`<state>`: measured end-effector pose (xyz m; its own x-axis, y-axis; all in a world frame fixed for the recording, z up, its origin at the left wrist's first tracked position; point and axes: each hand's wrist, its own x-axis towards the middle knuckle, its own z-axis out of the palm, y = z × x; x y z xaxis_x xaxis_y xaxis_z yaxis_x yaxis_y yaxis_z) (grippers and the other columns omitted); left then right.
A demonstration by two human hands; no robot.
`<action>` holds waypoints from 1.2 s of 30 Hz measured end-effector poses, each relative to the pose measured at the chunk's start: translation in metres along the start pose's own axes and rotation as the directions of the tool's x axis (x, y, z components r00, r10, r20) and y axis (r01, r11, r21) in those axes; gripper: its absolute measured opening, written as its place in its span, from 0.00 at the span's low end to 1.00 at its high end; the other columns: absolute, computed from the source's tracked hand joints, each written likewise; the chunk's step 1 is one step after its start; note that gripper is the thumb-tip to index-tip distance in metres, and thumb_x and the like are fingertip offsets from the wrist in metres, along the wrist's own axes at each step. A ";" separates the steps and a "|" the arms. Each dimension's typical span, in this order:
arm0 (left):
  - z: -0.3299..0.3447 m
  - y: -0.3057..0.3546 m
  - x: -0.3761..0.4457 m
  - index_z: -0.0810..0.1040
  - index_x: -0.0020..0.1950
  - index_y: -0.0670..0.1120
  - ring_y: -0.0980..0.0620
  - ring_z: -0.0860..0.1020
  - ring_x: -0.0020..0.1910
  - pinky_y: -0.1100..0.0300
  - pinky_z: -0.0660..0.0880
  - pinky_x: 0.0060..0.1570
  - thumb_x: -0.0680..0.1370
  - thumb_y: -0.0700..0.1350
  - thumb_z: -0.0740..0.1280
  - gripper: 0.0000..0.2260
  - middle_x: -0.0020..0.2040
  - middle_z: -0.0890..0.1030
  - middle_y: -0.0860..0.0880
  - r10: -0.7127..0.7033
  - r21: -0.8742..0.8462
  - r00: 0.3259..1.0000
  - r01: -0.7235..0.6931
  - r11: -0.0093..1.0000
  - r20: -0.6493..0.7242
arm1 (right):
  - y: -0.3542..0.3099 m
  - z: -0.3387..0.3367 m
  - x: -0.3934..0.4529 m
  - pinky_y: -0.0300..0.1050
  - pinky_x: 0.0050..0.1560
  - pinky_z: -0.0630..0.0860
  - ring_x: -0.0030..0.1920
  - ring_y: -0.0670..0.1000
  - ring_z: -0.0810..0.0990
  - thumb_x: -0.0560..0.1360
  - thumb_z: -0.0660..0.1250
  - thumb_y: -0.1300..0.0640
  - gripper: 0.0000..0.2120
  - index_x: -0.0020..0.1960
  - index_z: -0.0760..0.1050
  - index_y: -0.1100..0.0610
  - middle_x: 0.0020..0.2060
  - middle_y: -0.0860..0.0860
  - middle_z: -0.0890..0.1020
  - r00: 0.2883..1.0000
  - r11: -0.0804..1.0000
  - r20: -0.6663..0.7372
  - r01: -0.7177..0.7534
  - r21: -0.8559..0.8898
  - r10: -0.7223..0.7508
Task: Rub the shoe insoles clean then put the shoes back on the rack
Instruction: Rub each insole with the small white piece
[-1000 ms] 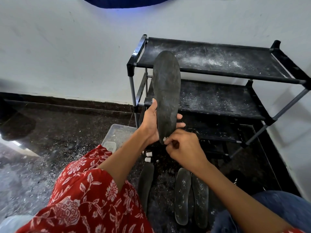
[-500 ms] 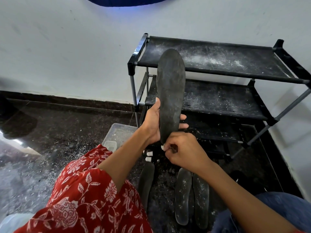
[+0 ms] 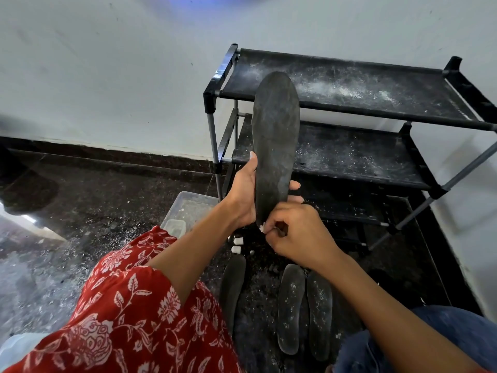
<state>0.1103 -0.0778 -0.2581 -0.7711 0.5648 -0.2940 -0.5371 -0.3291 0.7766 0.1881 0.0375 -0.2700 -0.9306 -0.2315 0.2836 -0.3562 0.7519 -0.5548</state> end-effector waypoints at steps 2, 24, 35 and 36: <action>0.000 0.001 0.000 0.73 0.61 0.39 0.38 0.82 0.42 0.48 0.80 0.48 0.80 0.64 0.42 0.33 0.44 0.82 0.37 0.014 0.000 1.000 -0.014 1.000 0.001 | -0.002 -0.001 0.000 0.47 0.38 0.78 0.38 0.47 0.78 0.62 0.68 0.65 0.06 0.33 0.80 0.56 0.34 0.46 0.80 0.994 1.000 -0.107 0.027 0.008 -0.026; 0.002 -0.001 0.001 0.74 0.58 0.39 0.36 0.81 0.38 0.44 0.76 0.50 0.80 0.64 0.42 0.33 0.40 0.80 0.38 0.031 -0.011 0.999 -0.032 0.999 -0.031 | -0.006 0.013 -0.004 0.36 0.40 0.76 0.36 0.43 0.78 0.62 0.71 0.67 0.07 0.35 0.82 0.56 0.36 0.45 0.81 0.981 0.972 -0.098 -0.146 0.182 0.166; 0.003 -0.003 0.002 0.75 0.56 0.39 0.36 0.80 0.40 0.41 0.74 0.54 0.79 0.65 0.41 0.35 0.40 0.81 0.39 0.037 0.021 0.998 -0.035 0.999 -0.051 | -0.003 0.011 -0.003 0.37 0.39 0.77 0.36 0.43 0.78 0.64 0.71 0.66 0.06 0.35 0.82 0.56 0.35 0.47 0.81 0.988 0.970 -0.001 -0.149 0.191 0.152; 0.002 -0.003 0.003 0.76 0.55 0.39 0.37 0.80 0.40 0.41 0.74 0.53 0.79 0.65 0.41 0.35 0.41 0.81 0.39 0.034 0.033 0.998 -0.033 0.999 -0.054 | -0.005 0.011 -0.004 0.39 0.38 0.77 0.35 0.44 0.77 0.64 0.71 0.65 0.05 0.34 0.82 0.57 0.33 0.48 0.81 0.988 0.967 0.055 -0.156 0.203 0.147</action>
<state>0.1110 -0.0734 -0.2601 -0.8064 0.5114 -0.2969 -0.5002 -0.3223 0.8037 0.1924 0.0279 -0.2776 -0.9762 -0.1521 0.1549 -0.2166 0.6378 -0.7391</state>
